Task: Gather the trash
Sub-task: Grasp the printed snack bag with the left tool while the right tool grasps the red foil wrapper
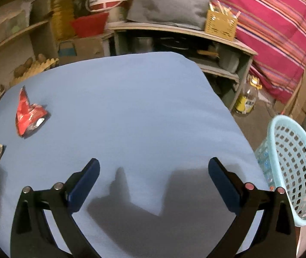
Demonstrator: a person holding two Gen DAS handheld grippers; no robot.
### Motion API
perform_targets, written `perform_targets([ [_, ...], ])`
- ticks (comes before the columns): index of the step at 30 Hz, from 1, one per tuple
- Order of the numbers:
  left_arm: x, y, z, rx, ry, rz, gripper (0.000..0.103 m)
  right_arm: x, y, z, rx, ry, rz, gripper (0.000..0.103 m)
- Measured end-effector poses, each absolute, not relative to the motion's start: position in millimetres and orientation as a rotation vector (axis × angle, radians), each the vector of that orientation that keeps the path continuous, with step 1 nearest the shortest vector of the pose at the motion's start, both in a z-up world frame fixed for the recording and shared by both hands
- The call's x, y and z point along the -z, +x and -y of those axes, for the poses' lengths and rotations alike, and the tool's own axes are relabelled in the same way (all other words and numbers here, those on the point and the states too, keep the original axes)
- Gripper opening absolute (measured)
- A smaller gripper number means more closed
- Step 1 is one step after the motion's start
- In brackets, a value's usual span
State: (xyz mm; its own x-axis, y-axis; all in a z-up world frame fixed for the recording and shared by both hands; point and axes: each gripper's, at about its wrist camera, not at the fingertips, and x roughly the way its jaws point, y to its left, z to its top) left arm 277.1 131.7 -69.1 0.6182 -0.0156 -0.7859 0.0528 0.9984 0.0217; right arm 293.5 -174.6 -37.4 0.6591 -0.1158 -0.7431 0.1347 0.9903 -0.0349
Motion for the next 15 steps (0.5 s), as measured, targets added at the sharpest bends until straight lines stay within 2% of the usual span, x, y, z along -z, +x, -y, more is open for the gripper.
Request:
perform_targets([
  [1,68,278,-133,0.046,0.046,-0.900,0.028,37,294,169,0.131,0.021,-0.838,0.099],
  [4,65,282,-139,0.085,0.008,-0.903,0.020,36,296,147,0.078,0.014,-0.833,0.099],
  [15,54,296,-157,0.045,0.009,-0.853,0.015,16,324,55,-0.050,-0.046,-0.790,0.098],
])
